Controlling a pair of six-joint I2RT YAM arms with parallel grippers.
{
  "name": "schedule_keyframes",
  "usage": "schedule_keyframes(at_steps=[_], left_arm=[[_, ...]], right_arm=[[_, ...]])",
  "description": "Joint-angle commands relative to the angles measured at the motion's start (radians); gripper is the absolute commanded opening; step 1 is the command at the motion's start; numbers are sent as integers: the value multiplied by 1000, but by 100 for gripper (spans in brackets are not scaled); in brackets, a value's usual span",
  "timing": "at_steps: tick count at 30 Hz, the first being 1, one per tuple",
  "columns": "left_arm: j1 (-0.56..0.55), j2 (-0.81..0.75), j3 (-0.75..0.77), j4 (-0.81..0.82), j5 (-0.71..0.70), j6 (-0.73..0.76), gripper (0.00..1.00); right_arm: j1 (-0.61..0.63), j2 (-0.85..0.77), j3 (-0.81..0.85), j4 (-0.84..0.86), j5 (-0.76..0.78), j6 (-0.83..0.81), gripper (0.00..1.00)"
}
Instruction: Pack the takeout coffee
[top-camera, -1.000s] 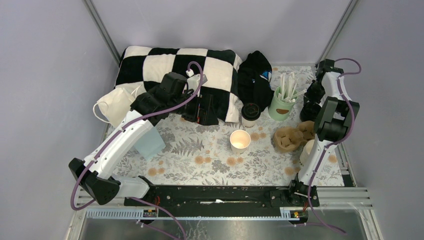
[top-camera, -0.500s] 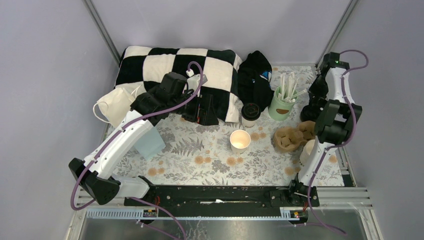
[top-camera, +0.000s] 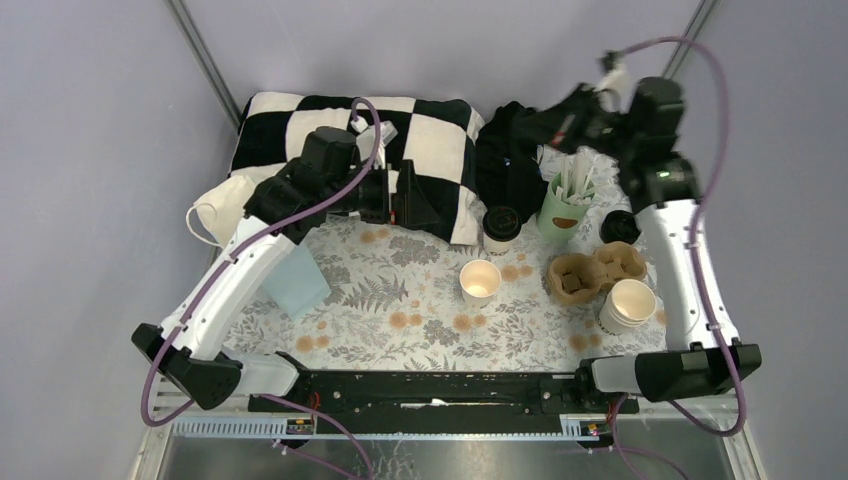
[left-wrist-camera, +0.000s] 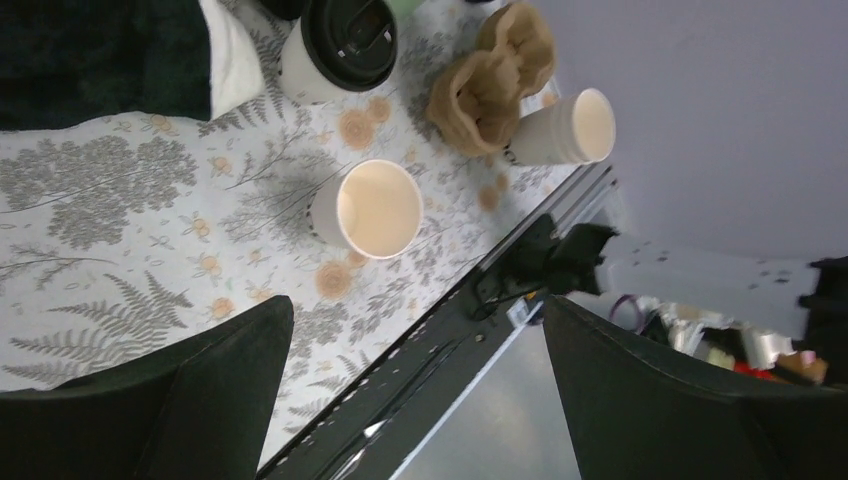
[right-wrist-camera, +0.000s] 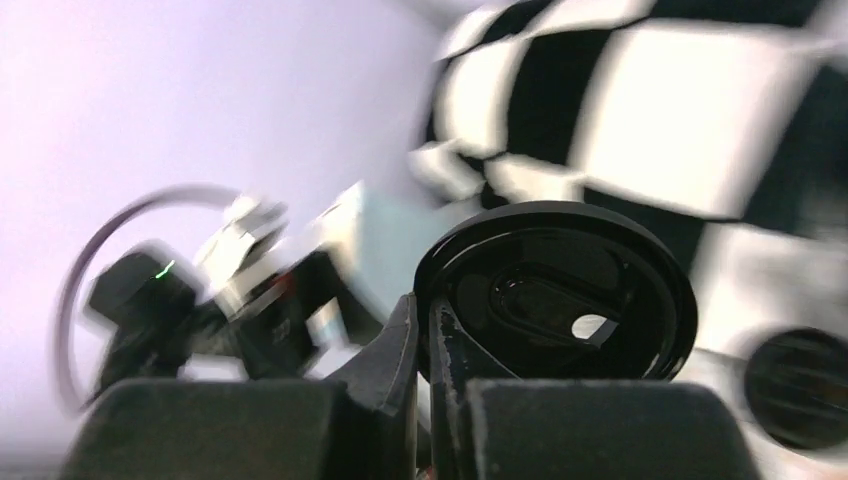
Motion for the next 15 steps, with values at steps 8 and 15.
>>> schedule_keyframes(at_steps=[8, 15], left_arm=[[78, -247, -184, 583, 164, -482, 99], [82, -313, -242, 731, 110, -612, 99]], right_arm=[[418, -4, -340, 1111, -301, 742, 1], [438, -27, -385, 1274, -288, 875, 0]])
